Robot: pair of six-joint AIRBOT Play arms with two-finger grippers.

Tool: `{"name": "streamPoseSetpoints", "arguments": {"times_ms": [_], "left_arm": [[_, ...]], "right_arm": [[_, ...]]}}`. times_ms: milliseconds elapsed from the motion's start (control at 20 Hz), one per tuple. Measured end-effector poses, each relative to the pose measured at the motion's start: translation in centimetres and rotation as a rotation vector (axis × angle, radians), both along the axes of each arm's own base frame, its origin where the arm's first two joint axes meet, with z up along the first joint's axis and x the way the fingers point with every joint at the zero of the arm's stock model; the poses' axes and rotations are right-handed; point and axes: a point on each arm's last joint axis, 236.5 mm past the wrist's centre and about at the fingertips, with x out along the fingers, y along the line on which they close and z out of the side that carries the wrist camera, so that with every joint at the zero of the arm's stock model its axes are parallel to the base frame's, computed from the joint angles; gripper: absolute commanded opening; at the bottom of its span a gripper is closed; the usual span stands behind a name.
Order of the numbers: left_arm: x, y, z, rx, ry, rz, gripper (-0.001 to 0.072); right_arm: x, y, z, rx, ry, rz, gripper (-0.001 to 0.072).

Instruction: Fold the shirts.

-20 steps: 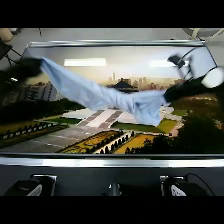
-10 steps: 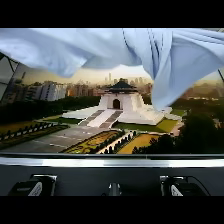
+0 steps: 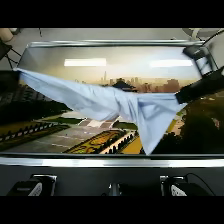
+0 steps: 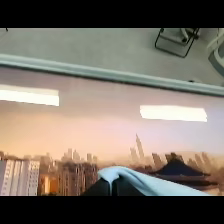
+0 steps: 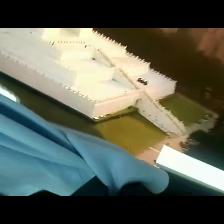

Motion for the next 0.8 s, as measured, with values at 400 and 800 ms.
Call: {"name": "streamPoseSetpoints", "arguments": {"times_ms": [400,800], "left_arm": [[0.7,-2.9,-9.2,-0.010,0.136,-0.059,0.0027],[1.2,-3.0,-9.6,-0.017,0.124,-0.055,0.0027]], "right_arm": [[5.9,3.3,-16.1,0.169,0.145,-0.066,0.0675],[-2.7,-2.0,-18.4,0.311,0.483,-0.112,0.0535]]}}
